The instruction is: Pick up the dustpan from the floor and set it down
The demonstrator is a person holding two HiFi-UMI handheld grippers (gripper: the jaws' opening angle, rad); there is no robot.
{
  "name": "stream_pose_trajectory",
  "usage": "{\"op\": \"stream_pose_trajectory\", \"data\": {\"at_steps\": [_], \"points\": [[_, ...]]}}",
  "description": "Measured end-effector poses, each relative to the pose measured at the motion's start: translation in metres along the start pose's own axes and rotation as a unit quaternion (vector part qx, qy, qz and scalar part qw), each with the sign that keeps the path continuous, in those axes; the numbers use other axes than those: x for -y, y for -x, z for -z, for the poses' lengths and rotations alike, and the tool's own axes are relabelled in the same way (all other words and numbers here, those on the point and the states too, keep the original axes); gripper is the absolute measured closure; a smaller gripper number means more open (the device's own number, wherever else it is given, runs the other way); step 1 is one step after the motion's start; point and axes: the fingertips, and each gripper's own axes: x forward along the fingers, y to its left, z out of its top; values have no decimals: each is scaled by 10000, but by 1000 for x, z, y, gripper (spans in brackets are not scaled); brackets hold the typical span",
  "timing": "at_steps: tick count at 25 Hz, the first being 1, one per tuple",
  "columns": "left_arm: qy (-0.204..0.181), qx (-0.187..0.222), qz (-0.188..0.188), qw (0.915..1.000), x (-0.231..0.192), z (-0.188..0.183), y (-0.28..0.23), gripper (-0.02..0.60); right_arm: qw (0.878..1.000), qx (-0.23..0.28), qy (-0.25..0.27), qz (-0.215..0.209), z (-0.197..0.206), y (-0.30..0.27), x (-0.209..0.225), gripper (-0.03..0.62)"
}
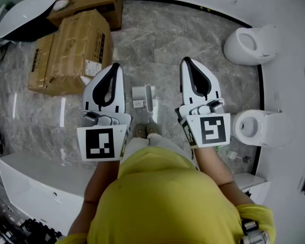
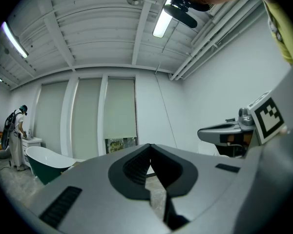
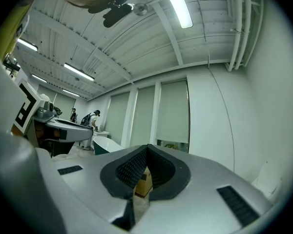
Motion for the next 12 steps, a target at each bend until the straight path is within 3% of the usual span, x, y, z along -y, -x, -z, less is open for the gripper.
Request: {"op": "stream_pose_trajectory", "data": {"at_steps": [12], "points": [[-50, 50, -91, 9999, 6, -7, 2, 580, 10000, 44, -12, 33, -3, 9, 5, 585]]}}
